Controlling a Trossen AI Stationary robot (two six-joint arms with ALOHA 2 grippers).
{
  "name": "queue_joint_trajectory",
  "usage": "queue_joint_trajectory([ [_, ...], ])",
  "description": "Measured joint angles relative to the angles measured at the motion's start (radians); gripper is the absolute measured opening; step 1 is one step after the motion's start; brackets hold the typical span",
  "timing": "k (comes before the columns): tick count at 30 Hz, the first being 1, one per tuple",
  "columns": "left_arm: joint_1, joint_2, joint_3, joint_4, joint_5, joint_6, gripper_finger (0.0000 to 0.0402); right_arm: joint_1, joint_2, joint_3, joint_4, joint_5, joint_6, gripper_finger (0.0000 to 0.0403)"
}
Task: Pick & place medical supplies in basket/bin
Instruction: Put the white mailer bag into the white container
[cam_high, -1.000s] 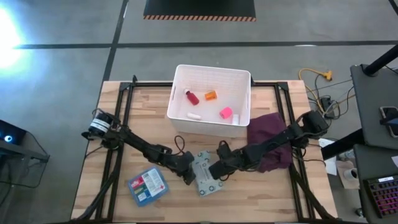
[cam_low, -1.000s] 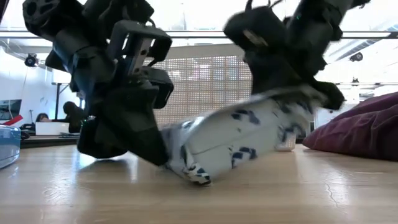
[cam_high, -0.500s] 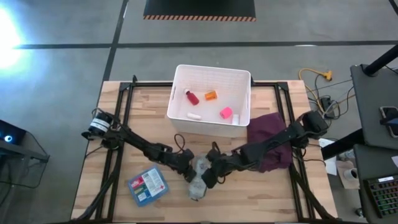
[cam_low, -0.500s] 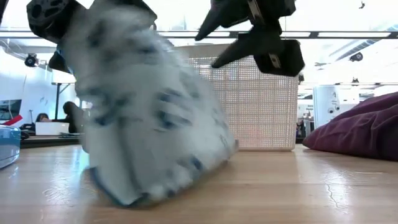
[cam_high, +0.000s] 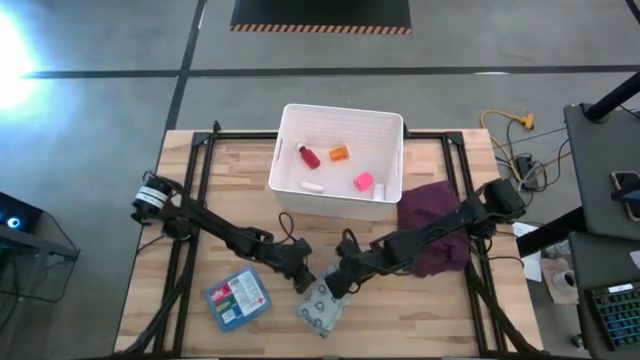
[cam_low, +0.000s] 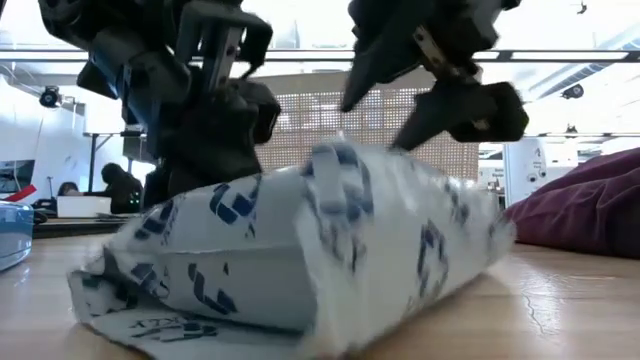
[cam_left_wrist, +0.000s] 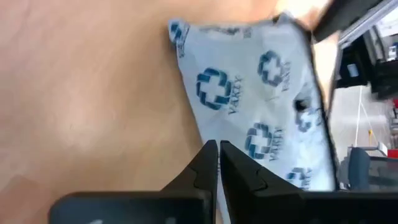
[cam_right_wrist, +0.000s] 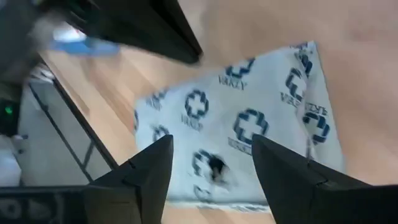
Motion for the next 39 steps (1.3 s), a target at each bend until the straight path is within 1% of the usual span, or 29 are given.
queue_joint_trajectory([
  [2, -0.001, -0.015, 0.0, -0.004, -0.013, 0.018, 0.0001, 0.011, -0.001, -0.002, -0.035, -0.043, -0.002, 0.0214],
  [5, 0.0, -0.015, -0.001, -0.012, -0.013, 0.026, 0.0001, 0.054, -0.012, 0.004, -0.161, -0.054, 0.002, 0.0216],
  [7, 0.0, -0.015, -0.005, -0.015, -0.007, 0.023, 0.0001, 0.088, -0.034, 0.008, -0.226, -0.066, 0.045, 0.0217],
  [10, -0.001, -0.015, -0.005, -0.013, -0.004, 0.02, 0.0001, 0.147, -0.051, -0.008, -0.237, -0.116, 0.143, 0.0217],
  [11, -0.001, -0.015, -0.005, -0.013, -0.002, 0.02, 0.0001, 0.169, -0.046, -0.017, -0.212, -0.118, 0.173, 0.0217],
  [15, 0.0, -0.015, 0.003, -0.005, 0.016, 0.027, 0.0001, 0.219, -0.007, -0.043, -0.02, -0.104, 0.262, 0.0217],
  [19, -0.001, -0.015, 0.011, -0.001, 0.038, 0.027, 0.0001, 0.225, 0.073, -0.056, 0.039, -0.019, 0.305, 0.0217],
  [21, -0.003, -0.015, 0.011, -0.003, 0.042, 0.027, 0.0001, 0.218, 0.1, -0.048, 0.069, 0.025, 0.305, 0.0217],
  [28, -0.024, -0.015, -0.002, -0.009, 0.043, 0.024, 0.0001, 0.182, 0.195, -0.005, 0.246, 0.053, 0.223, 0.0217],
  [32, -0.039, -0.008, -0.009, -0.009, 0.038, 0.008, 0.0001, 0.152, 0.209, 0.003, 0.23, 0.101, 0.2, 0.0217],
  [33, -0.041, -0.002, -0.012, -0.016, 0.038, 0.006, 0.0001, 0.146, 0.202, 0.005, 0.237, 0.127, 0.191, 0.0217],
  [39, -0.055, 0.018, -0.011, -0.01, 0.034, -0.001, 0.0001, 0.105, 0.143, 0.004, 0.231, 0.179, 0.145, 0.0217],
])
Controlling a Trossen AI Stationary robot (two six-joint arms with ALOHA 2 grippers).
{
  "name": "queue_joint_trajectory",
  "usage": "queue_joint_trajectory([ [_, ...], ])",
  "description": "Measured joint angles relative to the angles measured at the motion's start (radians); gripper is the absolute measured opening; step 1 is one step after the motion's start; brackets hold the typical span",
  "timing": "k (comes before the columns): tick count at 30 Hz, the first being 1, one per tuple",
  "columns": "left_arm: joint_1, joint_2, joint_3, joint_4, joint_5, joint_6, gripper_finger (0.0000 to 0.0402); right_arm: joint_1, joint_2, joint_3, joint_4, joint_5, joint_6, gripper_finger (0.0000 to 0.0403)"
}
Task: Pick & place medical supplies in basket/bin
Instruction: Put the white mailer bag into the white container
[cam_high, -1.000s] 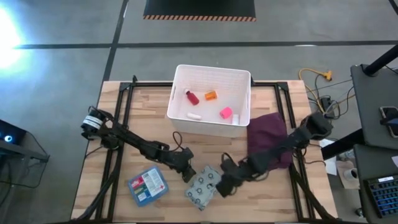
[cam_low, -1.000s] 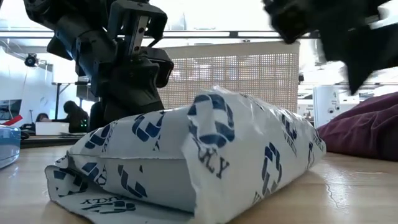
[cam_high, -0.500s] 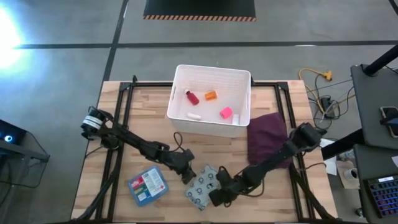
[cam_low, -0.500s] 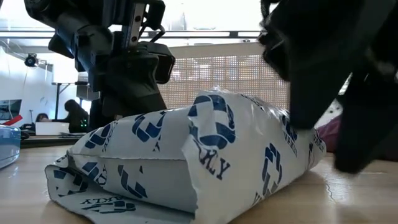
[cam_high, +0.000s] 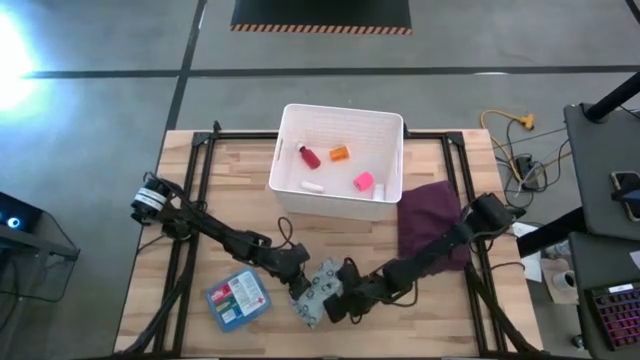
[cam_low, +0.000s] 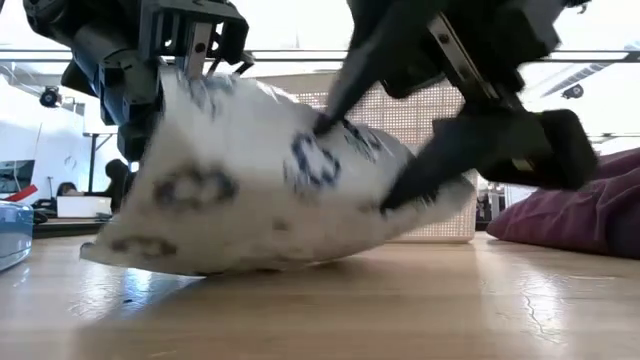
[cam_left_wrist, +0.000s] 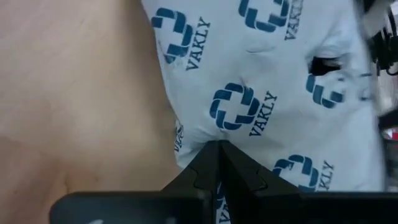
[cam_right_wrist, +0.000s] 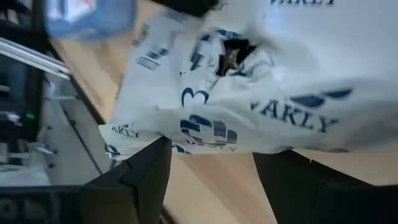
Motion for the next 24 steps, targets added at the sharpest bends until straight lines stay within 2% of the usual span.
queue_joint_trajectory([
  [9, -0.002, 0.003, 0.0, -0.004, 0.007, 0.0, 0.0001, -0.046, -0.034, 0.01, 0.028, 0.07, 0.005, 0.0217],
  [14, -0.005, 0.007, 0.0, 0.009, 0.018, 0.012, 0.0001, -0.054, -0.058, 0.021, -0.017, 0.114, 0.091, 0.0217],
  [19, -0.004, 0.007, 0.0, 0.014, 0.004, 0.02, 0.0001, -0.054, -0.066, 0.022, -0.06, 0.051, 0.188, 0.0217],
  [24, -0.004, 0.003, 0.0, 0.016, -0.007, 0.024, 0.0001, -0.055, -0.076, 0.03, -0.088, 0.008, 0.21, 0.0217],
])
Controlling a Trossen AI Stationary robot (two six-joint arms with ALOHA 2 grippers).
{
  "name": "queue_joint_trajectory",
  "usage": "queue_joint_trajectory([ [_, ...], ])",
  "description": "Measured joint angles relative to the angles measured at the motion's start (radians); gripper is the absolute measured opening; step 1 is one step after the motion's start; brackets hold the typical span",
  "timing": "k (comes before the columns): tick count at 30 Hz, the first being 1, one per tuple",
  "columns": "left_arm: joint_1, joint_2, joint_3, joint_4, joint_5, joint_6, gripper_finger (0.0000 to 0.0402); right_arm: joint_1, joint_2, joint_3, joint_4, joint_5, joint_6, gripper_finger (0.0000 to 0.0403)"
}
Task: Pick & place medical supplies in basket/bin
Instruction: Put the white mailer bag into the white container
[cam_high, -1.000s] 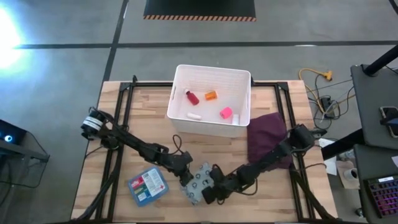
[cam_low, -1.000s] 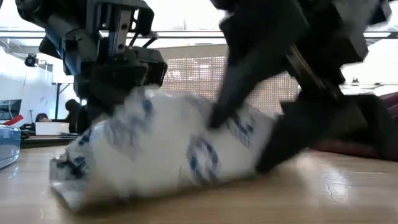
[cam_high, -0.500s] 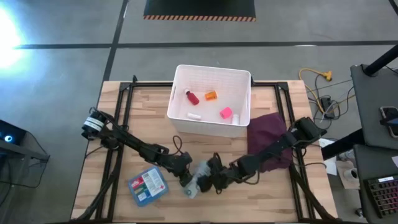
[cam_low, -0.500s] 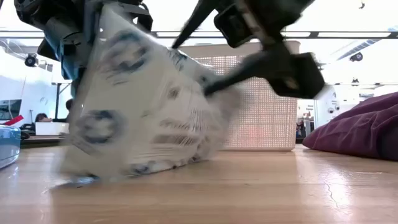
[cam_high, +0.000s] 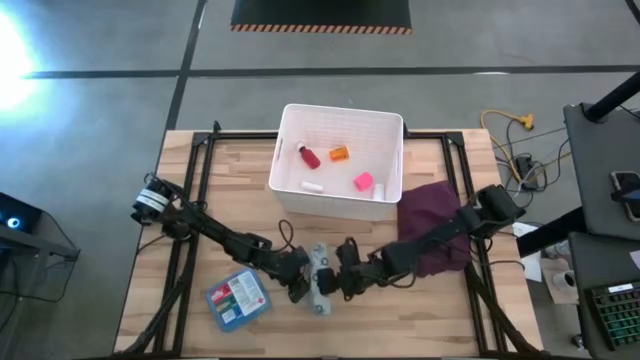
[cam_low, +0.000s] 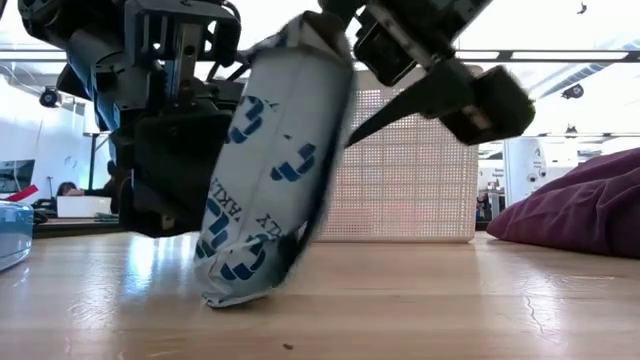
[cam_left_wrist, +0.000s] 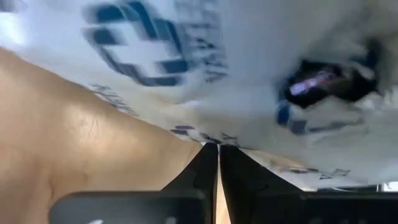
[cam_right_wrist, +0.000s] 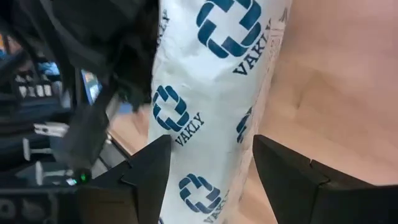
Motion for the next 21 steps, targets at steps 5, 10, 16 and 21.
queue_joint_trajectory([
  [5, 0.0, -0.023, 0.0, 0.004, -0.049, 0.034, 0.0001, -0.016, -0.001, 0.072, -0.156, -0.034, -0.039, 0.0217],
  [10, 0.0, -0.034, 0.0, -0.003, -0.071, 0.038, 0.0001, -0.025, -0.001, 0.132, -0.294, -0.034, -0.081, 0.0217],
  [16, -0.002, -0.034, -0.001, -0.003, -0.072, 0.054, 0.0001, -0.03, -0.001, 0.134, -0.239, -0.018, -0.068, 0.0222],
  [21, -0.005, -0.034, -0.001, -0.003, -0.08, 0.056, 0.0001, -0.029, -0.001, 0.138, -0.239, -0.009, -0.07, 0.0258],
])
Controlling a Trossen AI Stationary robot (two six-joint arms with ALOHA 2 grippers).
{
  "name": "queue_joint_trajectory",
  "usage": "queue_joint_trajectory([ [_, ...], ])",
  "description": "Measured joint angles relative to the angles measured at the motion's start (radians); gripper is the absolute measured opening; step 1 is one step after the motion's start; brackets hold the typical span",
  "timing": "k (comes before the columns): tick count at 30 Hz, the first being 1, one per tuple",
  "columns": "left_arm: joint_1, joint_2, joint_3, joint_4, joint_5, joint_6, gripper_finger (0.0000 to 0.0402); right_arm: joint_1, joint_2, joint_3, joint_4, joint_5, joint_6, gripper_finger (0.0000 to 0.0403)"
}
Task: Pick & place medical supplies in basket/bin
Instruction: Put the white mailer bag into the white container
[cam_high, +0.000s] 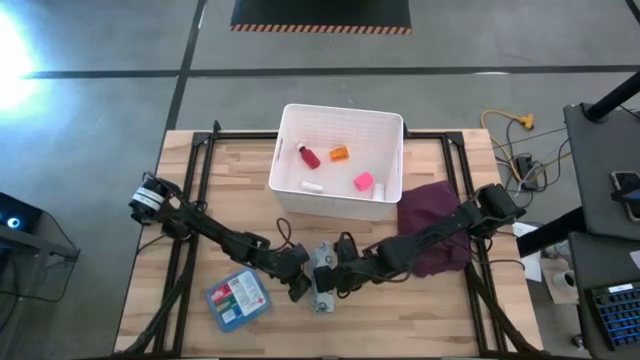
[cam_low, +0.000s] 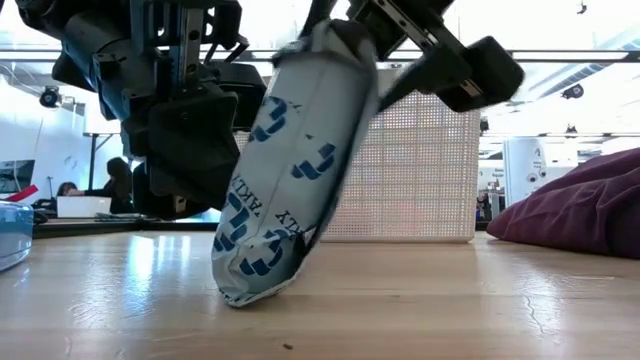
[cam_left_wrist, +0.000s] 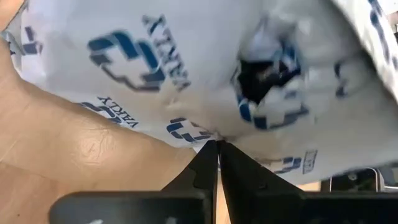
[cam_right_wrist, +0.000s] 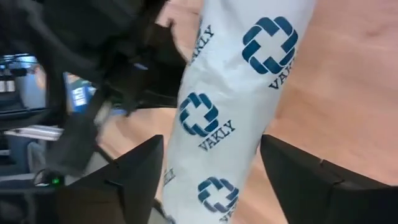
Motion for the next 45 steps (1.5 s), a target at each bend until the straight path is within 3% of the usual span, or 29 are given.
queue_joint_trajectory([
  [7, -0.004, -0.003, 0.0, 0.0, -0.014, 0.004, 0.0001, -0.003, 0.007, -0.016, -0.032, 0.002, 0.004, 0.032],
  [11, -0.004, -0.004, 0.0, 0.0, -0.021, 0.005, 0.0001, -0.003, 0.043, -0.017, -0.013, -0.003, -0.011, 0.0337],
  [20, -0.006, -0.004, -0.001, -0.002, -0.04, 0.011, 0.0001, -0.006, 0.105, -0.017, 0.047, -0.055, -0.092, 0.0319],
  [24, -0.007, -0.004, -0.002, -0.008, -0.055, 0.012, 0.0001, -0.006, 0.105, -0.017, 0.048, -0.047, -0.132, 0.0291],
  [28, -0.036, -0.044, -0.018, -0.015, -0.149, 0.017, 0.0001, -0.006, 0.104, -0.017, 0.059, -0.026, -0.179, 0.0238],
  [34, -0.105, -0.186, -0.051, -0.119, -0.382, 0.017, 0.0001, -0.006, 0.098, -0.017, 0.074, -0.026, -0.232, 0.0153],
  [41, -0.213, -0.369, -0.065, -0.374, -0.595, -0.097, 0.0001, 0.005, 0.041, 0.034, 0.066, -0.014, -0.332, 0.015],
  [45, -0.276, -0.465, -0.061, -0.499, -0.665, -0.15, 0.0001, 0.024, -0.002, 0.139, 0.023, 0.1, -0.406, 0.0155],
])
